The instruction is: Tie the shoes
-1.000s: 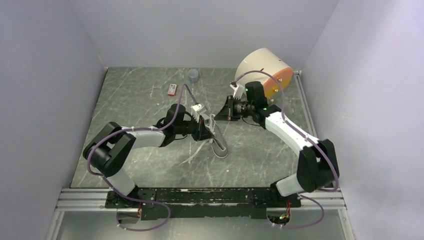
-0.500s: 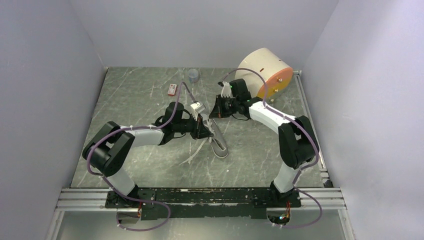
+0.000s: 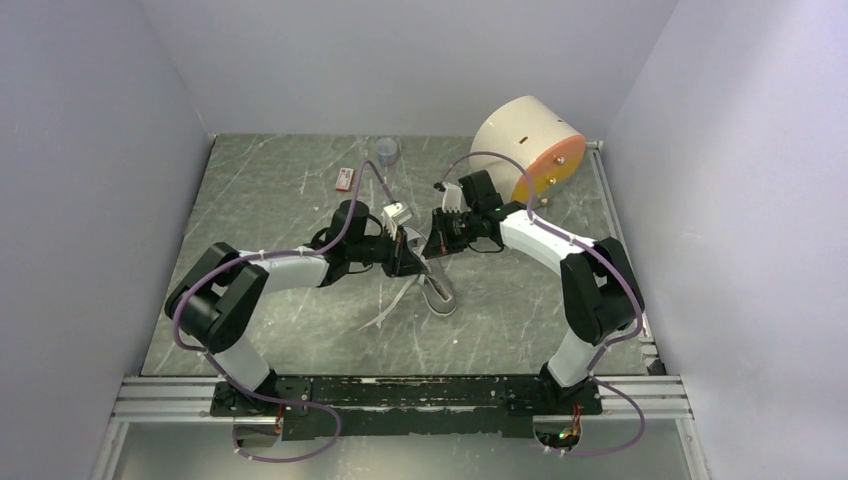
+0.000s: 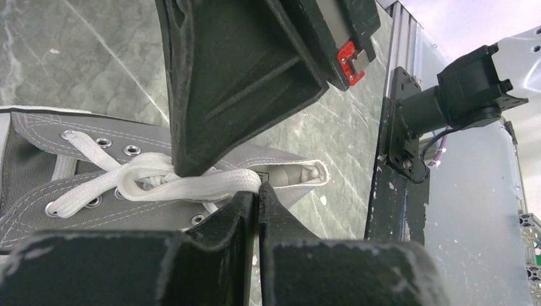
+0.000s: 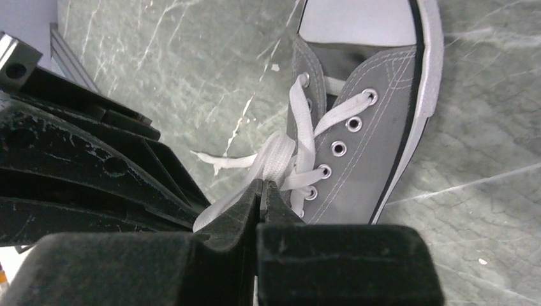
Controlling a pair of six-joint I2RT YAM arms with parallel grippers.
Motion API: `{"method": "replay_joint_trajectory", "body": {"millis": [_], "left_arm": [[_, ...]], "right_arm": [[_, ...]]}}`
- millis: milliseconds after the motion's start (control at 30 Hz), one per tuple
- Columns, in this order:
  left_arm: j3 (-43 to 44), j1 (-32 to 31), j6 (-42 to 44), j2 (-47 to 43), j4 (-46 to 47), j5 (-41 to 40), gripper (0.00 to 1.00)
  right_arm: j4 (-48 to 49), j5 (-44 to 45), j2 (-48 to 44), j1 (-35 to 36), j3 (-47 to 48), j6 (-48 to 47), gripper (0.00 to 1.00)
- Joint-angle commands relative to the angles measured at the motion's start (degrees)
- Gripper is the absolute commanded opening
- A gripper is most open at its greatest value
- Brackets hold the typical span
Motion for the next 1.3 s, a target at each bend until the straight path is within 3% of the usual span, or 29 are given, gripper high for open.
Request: {"method": "replay_joint_trajectory", "body": {"millis": [0,433,867,1000,1067,1167,1267], "left_arm": [[2.2,0.5,1.7,-0.2,-0.7,2.9,0.09],[3.3,2.4,5.0,0.0,-6.0,2.1,0.1],[9.8,2.4,1.8,11.5,-3.2,2.6,0.1],[9.7,2.4,1.4,12.6,-2.6,2.6,0.1],[9.9,2.4,1.0,13.0,-2.4,2.6,0.1],[10.0,2.4,0.9,13.1,-2.4,2.8,0.1],[10.5,2.4,1.3,13.7,-3.4,3.3,0.1]], "right_arm": [[-3.9,-3.3,0.2,0.2,0.4,-2.8,0.0],[-10.4,-6.0,0.1,0.5,2.1,-7.0,0.0],[-11.4,-4.7,3.9,0.4,4.2,-5.7,0.01],[-15.1,-2.3,4.1,0.4,6.2,-5.0,0.15],[-19.8,5.3,2.5,0.4,7.9,-4.4,0.29],[-23.6,15.9,-0.7,0.6,7.8,-4.2,0.42],[-24.5,18.2,-3.8,0.9,6.3,-3.5,0.51]]}}
